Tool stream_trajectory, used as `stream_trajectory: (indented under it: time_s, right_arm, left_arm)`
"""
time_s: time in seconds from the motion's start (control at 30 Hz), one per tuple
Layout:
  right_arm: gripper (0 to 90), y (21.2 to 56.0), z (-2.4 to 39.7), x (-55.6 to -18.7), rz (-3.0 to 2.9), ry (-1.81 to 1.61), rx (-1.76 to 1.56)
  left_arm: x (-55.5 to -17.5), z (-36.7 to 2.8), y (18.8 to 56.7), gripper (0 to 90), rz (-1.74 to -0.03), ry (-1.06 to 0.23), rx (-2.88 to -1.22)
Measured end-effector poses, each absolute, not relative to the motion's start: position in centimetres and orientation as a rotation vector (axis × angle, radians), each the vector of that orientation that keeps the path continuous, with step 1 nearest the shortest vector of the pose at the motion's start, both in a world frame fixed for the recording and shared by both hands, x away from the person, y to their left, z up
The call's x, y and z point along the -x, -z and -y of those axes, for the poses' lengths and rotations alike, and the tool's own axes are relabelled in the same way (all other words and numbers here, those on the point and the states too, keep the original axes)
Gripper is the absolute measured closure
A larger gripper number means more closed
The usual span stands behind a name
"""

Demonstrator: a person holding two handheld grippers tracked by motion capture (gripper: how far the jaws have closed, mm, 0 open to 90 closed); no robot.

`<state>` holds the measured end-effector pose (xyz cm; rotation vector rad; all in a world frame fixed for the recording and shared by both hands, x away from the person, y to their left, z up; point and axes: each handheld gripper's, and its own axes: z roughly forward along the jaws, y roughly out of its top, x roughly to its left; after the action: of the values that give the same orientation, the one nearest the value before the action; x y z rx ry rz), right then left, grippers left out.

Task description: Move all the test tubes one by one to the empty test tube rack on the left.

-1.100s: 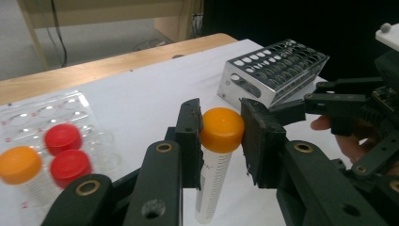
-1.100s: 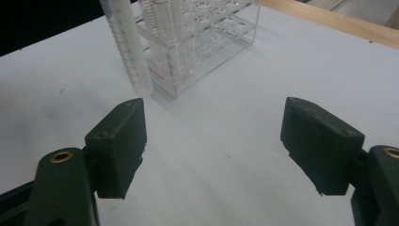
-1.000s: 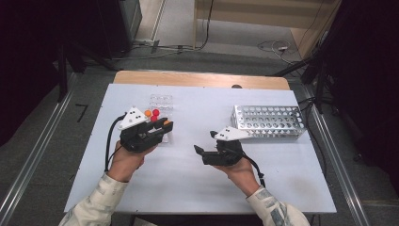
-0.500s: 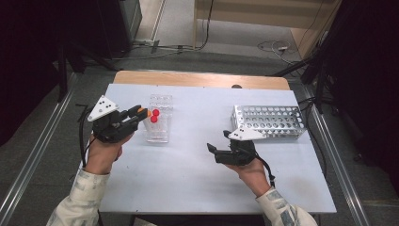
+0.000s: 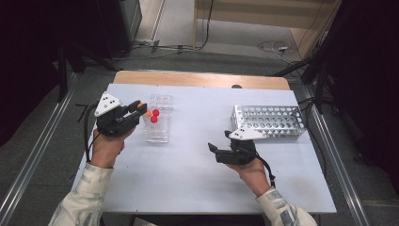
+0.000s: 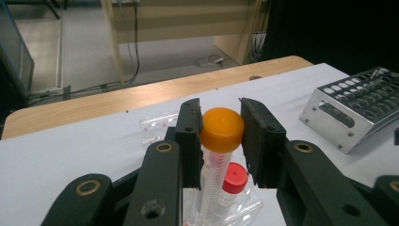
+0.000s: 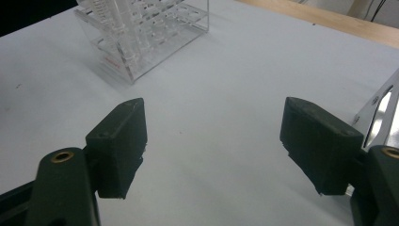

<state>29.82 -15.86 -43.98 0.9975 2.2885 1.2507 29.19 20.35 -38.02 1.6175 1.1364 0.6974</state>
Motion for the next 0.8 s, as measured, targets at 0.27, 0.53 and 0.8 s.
stream_trajectory:
  time_s: [0.27, 0.53, 0.8]
  right_arm:
    - [22.4, 44.0, 15.8, -29.8, -2.292, -1.248, -0.989]
    - [22.5, 44.0, 15.8, -29.8, -2.291, -1.249, -0.990]
    - [22.6, 44.0, 15.8, -29.7, -2.292, -1.248, -0.989]
  left_arm:
    - [-29.9, -20.1, 39.6, 69.7, -1.159, -0.693, -1.643]
    - [-30.1, -19.7, 40.6, 69.5, -1.174, -0.680, -1.672]
    - [-30.0, -19.9, 40.6, 65.4, -1.173, -0.656, -1.664]
